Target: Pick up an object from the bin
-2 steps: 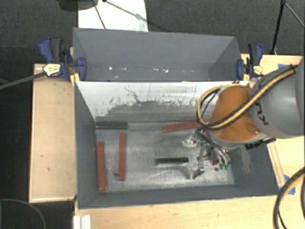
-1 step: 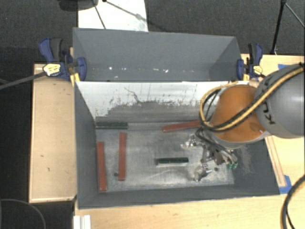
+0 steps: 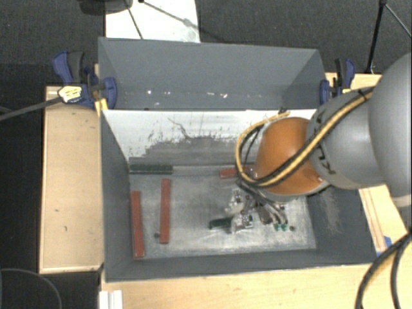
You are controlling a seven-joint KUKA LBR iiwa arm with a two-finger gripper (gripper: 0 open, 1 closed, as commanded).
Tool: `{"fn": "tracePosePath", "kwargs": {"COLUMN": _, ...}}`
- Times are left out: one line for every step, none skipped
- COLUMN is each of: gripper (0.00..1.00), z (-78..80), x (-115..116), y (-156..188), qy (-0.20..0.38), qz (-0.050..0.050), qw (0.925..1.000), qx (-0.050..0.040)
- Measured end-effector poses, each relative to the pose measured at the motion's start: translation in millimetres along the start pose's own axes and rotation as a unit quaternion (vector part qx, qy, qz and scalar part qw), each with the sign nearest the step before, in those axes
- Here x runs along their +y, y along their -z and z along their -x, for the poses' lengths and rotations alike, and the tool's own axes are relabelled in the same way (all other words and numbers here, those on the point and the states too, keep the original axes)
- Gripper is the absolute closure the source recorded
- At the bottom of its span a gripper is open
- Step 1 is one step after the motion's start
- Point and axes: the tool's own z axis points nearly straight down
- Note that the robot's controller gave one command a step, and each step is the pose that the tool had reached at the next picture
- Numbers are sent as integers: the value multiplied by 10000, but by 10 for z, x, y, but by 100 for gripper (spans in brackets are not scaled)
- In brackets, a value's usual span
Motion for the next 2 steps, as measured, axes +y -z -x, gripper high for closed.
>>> {"fn": "tracePosePath", "kwargs": {"gripper": 100, "z": 0, "x": 0, "y": 0, "qy": 6, "qz": 0, "qw": 10000, "qx": 0}}
{"fn": "tracePosePath", "kwargs": {"gripper": 100, "z": 132, "x": 248, "y": 1394, "qy": 357, "qz": 13, "qw": 9994, "qx": 7}}
